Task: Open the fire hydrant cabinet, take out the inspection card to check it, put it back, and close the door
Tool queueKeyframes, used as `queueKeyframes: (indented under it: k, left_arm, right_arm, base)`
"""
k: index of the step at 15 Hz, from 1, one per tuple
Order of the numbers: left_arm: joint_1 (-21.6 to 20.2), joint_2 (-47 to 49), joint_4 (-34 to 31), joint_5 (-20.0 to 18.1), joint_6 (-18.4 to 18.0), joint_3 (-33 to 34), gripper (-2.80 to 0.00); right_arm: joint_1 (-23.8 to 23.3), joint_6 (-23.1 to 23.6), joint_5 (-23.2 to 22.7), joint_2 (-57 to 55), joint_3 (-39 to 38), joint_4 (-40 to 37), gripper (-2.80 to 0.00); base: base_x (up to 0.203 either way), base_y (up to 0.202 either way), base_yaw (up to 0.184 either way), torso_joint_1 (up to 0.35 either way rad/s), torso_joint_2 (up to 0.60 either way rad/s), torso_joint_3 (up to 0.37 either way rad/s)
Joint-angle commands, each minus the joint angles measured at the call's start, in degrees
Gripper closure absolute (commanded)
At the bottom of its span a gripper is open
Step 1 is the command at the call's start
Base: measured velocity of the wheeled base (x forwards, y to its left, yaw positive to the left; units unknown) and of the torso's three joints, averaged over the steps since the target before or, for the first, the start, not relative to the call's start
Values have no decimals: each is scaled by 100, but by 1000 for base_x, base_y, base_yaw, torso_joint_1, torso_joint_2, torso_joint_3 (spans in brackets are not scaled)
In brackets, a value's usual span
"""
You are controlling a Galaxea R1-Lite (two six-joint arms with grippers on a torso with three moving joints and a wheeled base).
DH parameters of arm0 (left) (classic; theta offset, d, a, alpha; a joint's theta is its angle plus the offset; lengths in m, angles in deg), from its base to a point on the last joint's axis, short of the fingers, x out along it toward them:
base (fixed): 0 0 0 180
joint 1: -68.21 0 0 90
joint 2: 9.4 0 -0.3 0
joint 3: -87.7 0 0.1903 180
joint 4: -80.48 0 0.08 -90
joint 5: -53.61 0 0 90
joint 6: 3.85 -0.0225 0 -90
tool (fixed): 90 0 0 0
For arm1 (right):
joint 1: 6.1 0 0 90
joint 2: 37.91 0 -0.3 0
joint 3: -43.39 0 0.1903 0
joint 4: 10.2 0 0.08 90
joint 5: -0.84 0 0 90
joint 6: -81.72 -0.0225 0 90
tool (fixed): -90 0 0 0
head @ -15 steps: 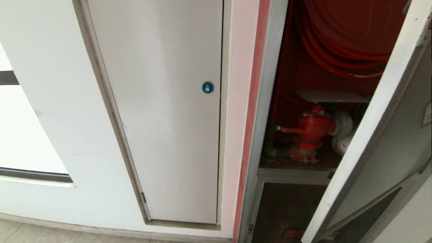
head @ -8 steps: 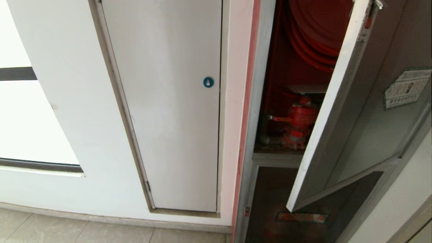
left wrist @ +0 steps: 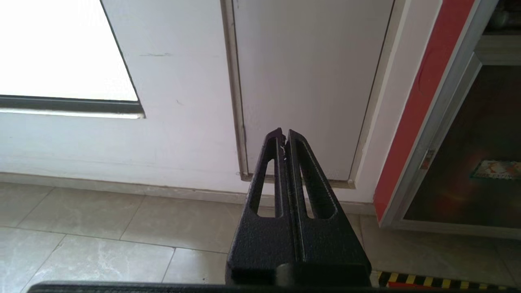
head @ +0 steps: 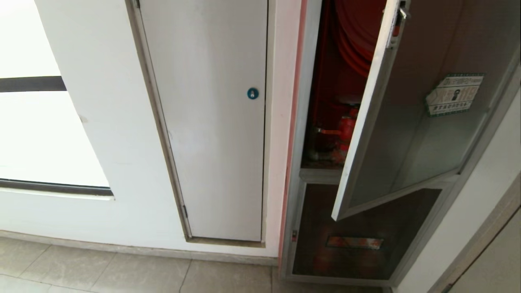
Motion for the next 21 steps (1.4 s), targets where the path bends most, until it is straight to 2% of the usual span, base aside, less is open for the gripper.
queueKeyframes:
  k: [1,3,21]
  left_arm:
    - [-3,7,4,2,1,35,0]
    - [-3,7,4,2,1,35,0]
    - [-3,7,4,28,89,35,0]
  right_arm:
    - [0,5,-2,1,2,-2,0]
    - [0,5,-2,1,-1,-2,0]
    - [0,35,-2,1,2,-2,0]
  base:
    - [-189,0,1,7,6,-2]
    - [-111,0,4,0,-2,4]
    - [0,0,0,0,0,0]
